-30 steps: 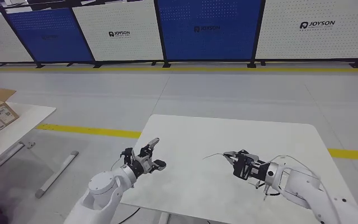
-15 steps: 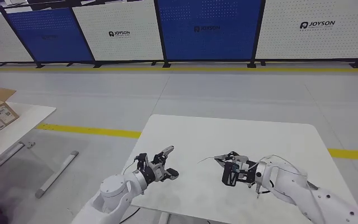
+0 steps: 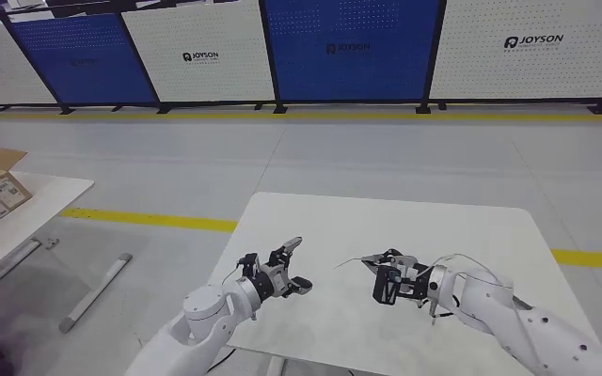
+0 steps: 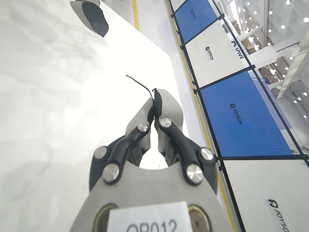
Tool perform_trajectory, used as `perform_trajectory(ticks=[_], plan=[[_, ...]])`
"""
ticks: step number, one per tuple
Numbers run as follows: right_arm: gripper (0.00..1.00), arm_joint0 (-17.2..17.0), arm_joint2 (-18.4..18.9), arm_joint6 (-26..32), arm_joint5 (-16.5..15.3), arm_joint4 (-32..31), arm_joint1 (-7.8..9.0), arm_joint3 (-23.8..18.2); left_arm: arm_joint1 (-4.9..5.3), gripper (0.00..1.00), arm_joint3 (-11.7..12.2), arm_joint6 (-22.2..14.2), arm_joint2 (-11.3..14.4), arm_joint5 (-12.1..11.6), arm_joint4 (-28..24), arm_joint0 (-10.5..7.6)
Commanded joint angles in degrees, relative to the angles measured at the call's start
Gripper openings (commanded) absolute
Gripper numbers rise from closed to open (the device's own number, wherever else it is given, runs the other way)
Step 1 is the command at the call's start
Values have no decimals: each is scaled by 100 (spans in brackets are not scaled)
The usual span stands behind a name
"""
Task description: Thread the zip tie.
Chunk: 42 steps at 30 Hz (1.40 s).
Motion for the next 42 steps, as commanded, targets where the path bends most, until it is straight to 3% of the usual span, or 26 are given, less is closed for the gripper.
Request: perform_trajectory(ticks=[1,8,13,24,29,34,36,42], plan=[[0,0,0,0,0,0,0,0,-13,100,22,63,52,0,-131,-2],[0,-160,188,-59,271,-574,-54,-197,-55,100,-118,784,400,0,-656,-208],[0,-279,307,-3,108,-826,-83,-263,-114,100,-116,1741,693,-26,-874,-593],[0,-279,307,-3,108,-826,-83,-263,-114,100,-116,1741,693,-26,-874,-593],[0,-279,307,-3,108,-826,-83,-263,-129,100,-249,1572,1047,0,-861,-571],[0,-279,307,-3,108,-826,-83,-263,-147,100,-265,1894,1442,0,-1157,-780],[0,-279,307,-3,108,-826,-83,-263,-168,100,-212,2103,1494,0,-1362,-887],[0,-279,307,-3,108,-826,-83,-263,-168,100,-212,2103,1494,0,-1362,-887]])
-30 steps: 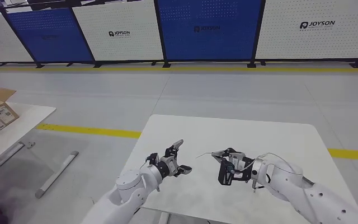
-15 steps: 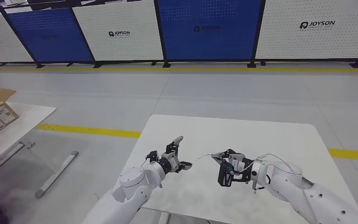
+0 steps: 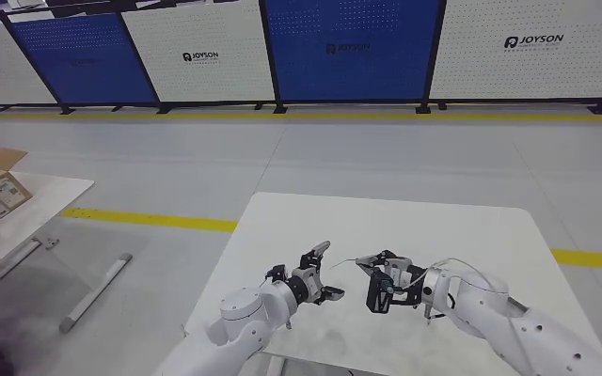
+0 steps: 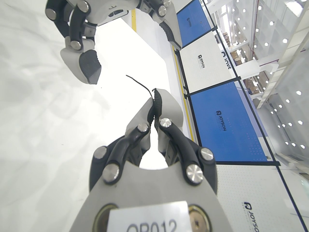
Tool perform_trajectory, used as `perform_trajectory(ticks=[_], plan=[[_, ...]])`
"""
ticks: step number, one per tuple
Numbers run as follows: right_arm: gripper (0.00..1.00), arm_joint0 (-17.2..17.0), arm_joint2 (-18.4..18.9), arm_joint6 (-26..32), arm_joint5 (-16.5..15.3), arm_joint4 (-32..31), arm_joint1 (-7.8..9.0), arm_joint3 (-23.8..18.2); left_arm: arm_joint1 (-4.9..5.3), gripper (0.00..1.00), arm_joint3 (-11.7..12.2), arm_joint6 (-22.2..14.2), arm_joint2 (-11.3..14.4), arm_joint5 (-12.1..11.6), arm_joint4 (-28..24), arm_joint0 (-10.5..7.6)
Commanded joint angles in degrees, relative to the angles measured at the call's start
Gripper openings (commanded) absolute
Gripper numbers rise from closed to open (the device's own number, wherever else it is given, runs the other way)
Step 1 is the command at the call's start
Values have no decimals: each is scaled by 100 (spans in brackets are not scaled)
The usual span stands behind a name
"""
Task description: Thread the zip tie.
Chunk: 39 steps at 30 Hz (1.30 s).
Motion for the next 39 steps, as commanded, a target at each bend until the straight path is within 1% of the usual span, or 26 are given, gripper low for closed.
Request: perform_trajectory(ticks=[1,3,5,9,12,13,14,15,20,21,22,23,24,26,28,32,39], plan=[[0,0,0,0,0,0,0,0,0,100,0,0,0,0,-1,0],[0,0,0,0,0,0,0,0,-15,100,42,-36,21,-97,33,5],[0,0,0,0,0,0,0,0,-43,100,84,31,44,-132,-66,-27],[0,0,0,0,0,0,0,0,-118,100,149,242,176,-154,-198,-196],[0,0,0,0,0,0,0,0,-176,100,248,433,275,-162,-259,-332],[0,0,0,0,0,0,0,0,-191,91,274,478,302,-160,-269,-372],[0,0,0,0,0,0,0,0,-206,78,299,514,327,-160,-277,-406],[0,0,0,0,0,0,0,0,-223,52,328,547,355,-148,-282,-443],[0,0,0,0,0,0,0,0,-271,25,415,594,389,-129,-321,-518],[0,0,0,0,0,0,0,0,-278,24,425,589,387,-129,-340,-524],[0,0,0,0,0,0,0,0,-287,14,440,577,378,-118,-378,-531],[0,0,0,0,0,0,0,0,-292,9,447,574,369,-106,-388,-538],[0,0,0,0,0,0,0,0,-296,11,449,568,361,-93,-393,-541],[0,0,0,0,0,0,0,0,-304,3,446,546,343,-67,-393,-536],[0,0,0,0,0,0,0,0,-309,0,431,521,326,-74,-373,-523],[0,0,0,0,0,0,0,0,-322,0,398,454,297,-95,-323,-477],[0,0,0,0,0,0,0,0,-339,0,361,383,267,-29,-221,-408]])
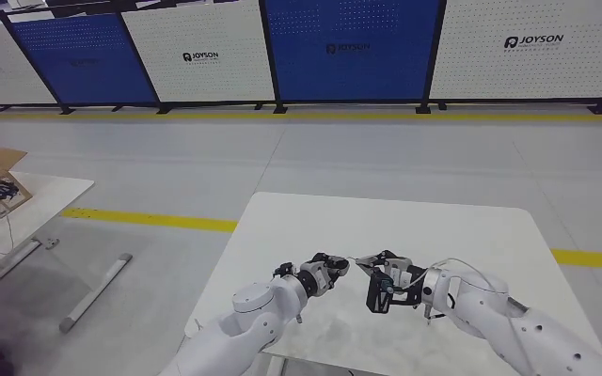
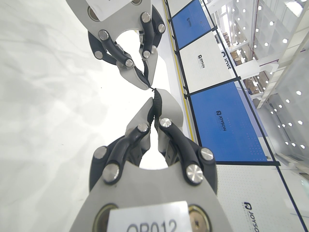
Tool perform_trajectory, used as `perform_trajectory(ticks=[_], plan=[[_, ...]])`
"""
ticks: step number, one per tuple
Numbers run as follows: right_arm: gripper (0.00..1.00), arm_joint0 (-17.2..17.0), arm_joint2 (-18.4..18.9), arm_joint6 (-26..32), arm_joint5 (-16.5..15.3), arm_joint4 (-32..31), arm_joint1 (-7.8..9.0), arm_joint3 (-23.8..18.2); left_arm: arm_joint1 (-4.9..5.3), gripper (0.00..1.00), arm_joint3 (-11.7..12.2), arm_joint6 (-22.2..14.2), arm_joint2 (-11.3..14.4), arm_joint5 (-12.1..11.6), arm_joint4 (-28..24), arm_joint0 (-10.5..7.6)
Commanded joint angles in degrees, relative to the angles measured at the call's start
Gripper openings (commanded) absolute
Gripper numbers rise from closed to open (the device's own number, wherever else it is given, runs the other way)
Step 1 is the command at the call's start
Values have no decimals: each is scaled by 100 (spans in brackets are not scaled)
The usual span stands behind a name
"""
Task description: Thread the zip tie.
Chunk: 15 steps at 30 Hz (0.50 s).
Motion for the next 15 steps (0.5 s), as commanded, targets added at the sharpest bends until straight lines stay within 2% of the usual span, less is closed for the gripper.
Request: perform_trajectory(ticks=[1,8,9,10,12,15], plan=[[0,0,0,0,0,0,0,0,-6,0,0,-18,1,25,28,13],[0,-60,32,22,22,14,-5,-15,-35,0,28,-58,52,43,191,22],[4,-95,75,15,36,25,-6,-25,-39,0,30,-58,53,42,210,21],[15,-138,130,6,37,14,-4,-28,-44,0,31,-52,52,31,241,22],[47,-199,215,-15,23,-7,3,-41,-54,0,32,-50,57,10,275,30],[70,-305,360,-29,-7,-71,25,-88,-69,0,40,-49,70,-5,355,29]])
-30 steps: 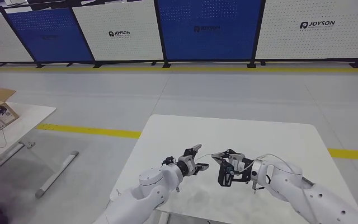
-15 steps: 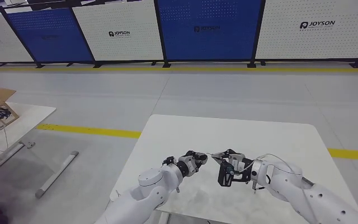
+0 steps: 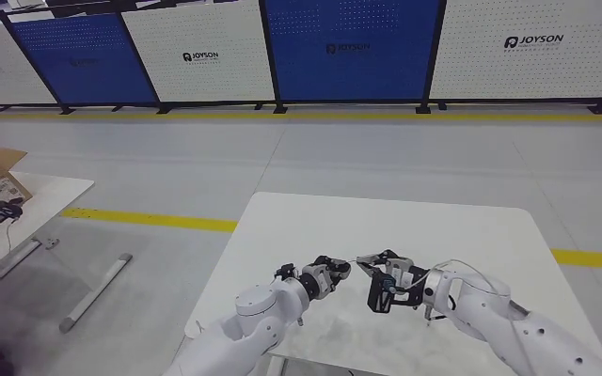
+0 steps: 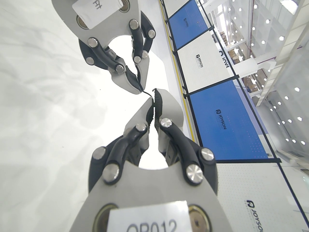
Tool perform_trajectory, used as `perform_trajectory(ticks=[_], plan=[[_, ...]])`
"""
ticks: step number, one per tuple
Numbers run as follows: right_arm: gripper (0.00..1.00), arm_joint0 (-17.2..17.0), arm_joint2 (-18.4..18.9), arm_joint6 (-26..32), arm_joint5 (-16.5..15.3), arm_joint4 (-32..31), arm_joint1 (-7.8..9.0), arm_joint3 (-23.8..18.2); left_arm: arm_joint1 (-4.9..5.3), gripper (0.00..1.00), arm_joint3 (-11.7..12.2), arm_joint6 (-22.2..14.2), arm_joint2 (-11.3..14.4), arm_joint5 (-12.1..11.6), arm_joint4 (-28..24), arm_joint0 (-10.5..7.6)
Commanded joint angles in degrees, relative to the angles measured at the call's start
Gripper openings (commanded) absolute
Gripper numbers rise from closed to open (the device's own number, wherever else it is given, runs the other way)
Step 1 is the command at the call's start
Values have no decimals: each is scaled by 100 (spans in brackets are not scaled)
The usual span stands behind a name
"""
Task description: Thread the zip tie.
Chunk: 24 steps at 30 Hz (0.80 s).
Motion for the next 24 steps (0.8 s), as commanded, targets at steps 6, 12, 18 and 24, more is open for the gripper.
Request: perform_trajectory(ticks=[6,12,18,24], plan=[[93,-368,462,-33,30,65,138,-97,-22,0,24,109,39,-360,714,40],[100,-787,744,86,-111,823,334,-118,7,0,46,-71,198,-741,2120,213],[100,-750,577,433,-111,1384,415,-166,47,0,122,-304,217,-645,2713,326],[100,-750,577,433,-111,1384,415,-166,47,0,122,-304,217,-645,2713,326]])
